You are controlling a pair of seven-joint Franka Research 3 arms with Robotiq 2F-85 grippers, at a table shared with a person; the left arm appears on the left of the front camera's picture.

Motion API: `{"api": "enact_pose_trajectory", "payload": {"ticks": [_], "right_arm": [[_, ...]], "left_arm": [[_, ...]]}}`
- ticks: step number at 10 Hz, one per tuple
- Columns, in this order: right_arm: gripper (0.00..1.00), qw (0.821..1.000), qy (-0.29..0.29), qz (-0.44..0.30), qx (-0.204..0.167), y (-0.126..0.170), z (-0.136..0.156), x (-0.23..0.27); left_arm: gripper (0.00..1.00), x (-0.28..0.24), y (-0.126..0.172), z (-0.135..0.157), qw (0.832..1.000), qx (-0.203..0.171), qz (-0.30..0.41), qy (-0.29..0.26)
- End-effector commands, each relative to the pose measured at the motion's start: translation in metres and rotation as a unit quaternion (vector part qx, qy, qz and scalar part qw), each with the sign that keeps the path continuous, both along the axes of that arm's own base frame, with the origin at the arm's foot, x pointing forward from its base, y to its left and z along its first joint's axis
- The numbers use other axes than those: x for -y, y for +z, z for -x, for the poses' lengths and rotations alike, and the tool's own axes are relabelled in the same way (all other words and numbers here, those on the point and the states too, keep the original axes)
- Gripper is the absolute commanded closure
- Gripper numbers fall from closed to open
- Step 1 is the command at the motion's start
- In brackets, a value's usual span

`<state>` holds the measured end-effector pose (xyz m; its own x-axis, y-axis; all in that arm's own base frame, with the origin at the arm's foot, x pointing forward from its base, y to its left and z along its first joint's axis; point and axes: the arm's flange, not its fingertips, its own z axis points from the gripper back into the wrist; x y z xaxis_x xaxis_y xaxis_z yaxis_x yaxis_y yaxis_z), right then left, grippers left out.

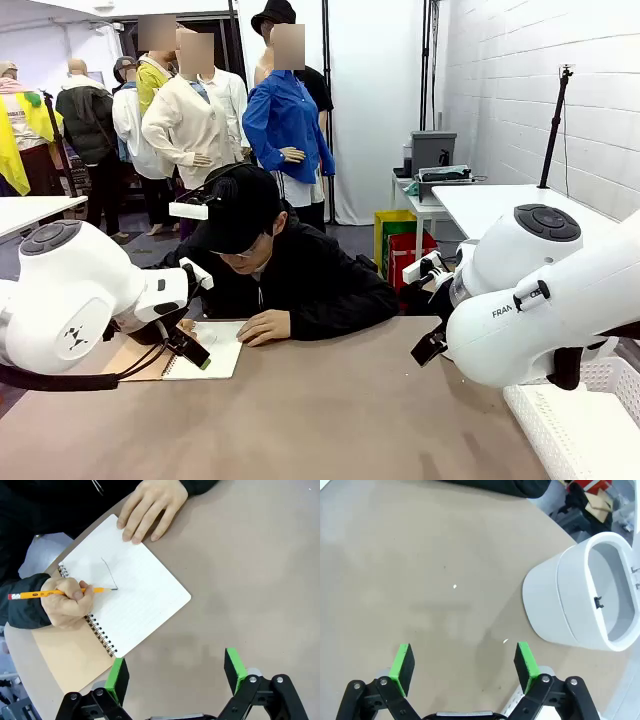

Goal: Sort the paper based on its condition.
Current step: If a person hands you a paper, place it in the Organizing basket , and if it's crumpled, put it in the Trash can.

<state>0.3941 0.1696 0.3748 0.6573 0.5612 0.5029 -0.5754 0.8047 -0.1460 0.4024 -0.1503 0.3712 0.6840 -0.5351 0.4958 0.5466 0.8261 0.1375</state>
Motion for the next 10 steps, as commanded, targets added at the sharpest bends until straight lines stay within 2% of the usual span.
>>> {"api": "enact_pose_trajectory", "payload": {"ticks": [1,10], "right_arm": [[0.00,1.000,0.000,0.000,0.000,-0.0001,0.0000,0.0000],[0.00,1.000,0.000,0.000,0.000,-0.0001,0.0000,0.0000]], "left_arm": [[0.00,0.0000,0.0001,0.0000,1.000,0.000,0.000,0.000],[0.00,0.0000,0.0001,0.0000,1.000,0.000,0.000,0.000]]}}
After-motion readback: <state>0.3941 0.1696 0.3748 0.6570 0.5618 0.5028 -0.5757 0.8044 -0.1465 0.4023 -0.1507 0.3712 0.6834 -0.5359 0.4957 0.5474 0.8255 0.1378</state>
